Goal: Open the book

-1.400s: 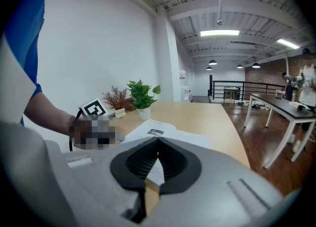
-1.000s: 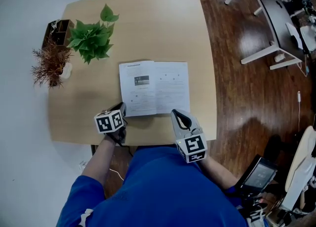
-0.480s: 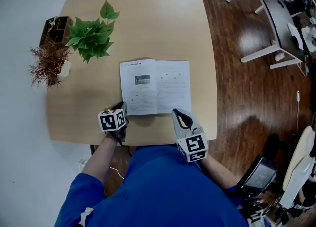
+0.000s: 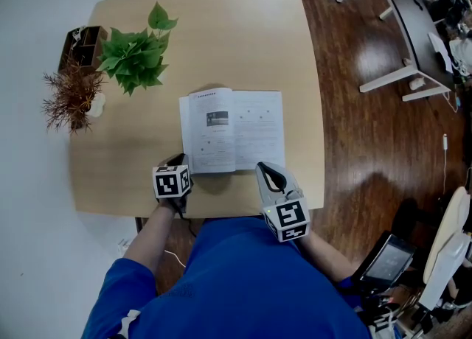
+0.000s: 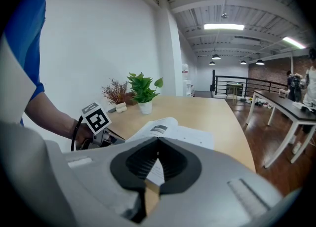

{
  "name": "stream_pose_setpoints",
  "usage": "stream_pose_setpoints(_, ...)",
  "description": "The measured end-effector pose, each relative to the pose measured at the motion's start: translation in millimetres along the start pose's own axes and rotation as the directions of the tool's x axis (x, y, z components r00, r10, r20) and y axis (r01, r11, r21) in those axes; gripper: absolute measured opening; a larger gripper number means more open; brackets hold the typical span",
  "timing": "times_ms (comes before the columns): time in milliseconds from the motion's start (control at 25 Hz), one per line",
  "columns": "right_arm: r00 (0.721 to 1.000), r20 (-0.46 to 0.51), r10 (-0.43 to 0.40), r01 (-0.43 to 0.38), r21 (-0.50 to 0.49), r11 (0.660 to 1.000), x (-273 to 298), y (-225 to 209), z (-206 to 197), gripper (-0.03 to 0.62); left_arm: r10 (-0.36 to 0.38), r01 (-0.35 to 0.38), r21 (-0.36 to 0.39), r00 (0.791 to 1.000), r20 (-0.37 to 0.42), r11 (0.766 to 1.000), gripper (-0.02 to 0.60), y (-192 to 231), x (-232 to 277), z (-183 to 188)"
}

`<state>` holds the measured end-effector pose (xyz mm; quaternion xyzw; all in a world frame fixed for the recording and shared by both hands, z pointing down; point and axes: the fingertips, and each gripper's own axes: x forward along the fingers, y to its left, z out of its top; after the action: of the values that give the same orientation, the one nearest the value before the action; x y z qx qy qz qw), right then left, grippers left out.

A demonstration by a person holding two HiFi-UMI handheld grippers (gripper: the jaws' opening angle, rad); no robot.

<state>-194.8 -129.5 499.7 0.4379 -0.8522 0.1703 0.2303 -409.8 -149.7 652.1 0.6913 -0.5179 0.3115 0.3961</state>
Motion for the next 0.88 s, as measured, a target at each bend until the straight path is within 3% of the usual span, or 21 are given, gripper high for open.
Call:
stream_pose_setpoints(680, 1.000, 0.010, 0.003, -0.003, 0.002, 1.000, -5.9, 3.2, -0.1, 0.003, 0.018, -0.018, -0.007, 0.999, 0.042, 1.000, 0.017, 4.5, -10.8, -3.3)
stream_pose_setpoints(880, 1.000, 0.013, 0.006, -0.006, -0.001, 1.000, -8.8, 5.1, -0.9, 0.003, 0.032, -0.030, -0.021, 0.996, 0.086, 0.999, 0.017, 5.6, -19.9, 0.8)
